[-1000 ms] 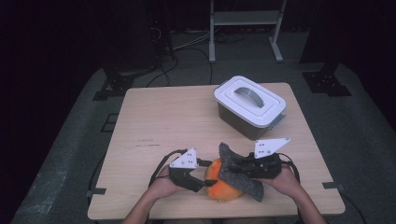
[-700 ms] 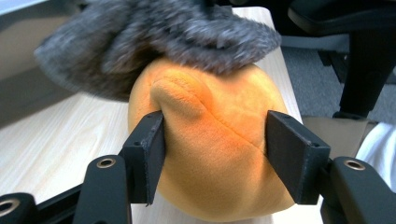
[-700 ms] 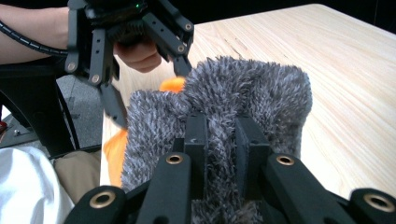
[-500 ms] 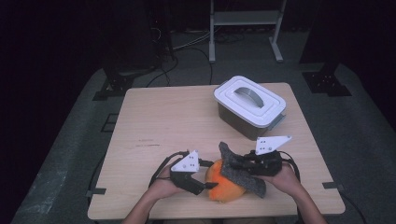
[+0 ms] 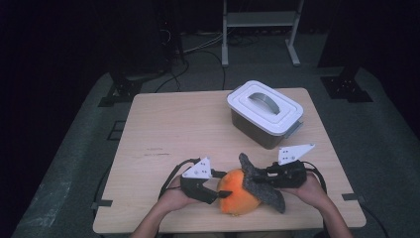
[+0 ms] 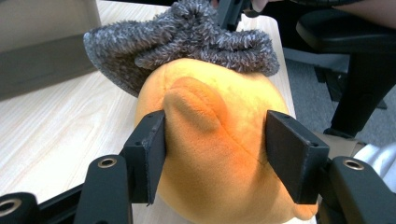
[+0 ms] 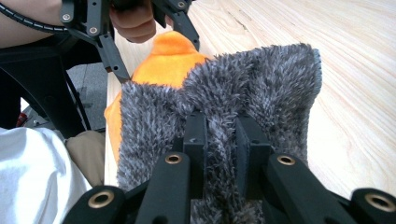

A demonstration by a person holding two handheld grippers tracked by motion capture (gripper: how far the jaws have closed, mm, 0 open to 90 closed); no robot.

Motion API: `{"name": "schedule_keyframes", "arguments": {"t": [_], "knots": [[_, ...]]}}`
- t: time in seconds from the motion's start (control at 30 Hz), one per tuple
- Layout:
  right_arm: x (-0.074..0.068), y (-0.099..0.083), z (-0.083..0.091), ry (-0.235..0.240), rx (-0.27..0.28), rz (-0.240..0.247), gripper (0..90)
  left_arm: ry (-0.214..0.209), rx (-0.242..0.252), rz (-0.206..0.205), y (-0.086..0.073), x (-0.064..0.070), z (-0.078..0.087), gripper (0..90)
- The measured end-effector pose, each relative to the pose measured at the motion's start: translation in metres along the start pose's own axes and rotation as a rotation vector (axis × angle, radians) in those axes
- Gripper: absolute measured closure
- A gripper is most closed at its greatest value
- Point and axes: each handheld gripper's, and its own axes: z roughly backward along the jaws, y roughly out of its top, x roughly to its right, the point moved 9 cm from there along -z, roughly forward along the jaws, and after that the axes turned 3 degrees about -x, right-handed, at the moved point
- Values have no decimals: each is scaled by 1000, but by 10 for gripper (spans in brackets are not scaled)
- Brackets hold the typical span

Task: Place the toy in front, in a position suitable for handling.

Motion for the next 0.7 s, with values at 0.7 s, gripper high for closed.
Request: {"name": "schedule_keyframes", "arguments": {"t": [0.7], "knots": [[5,-1,1,-30,4,-13,759,3,-20,64,-11,-10,3,403]]}}
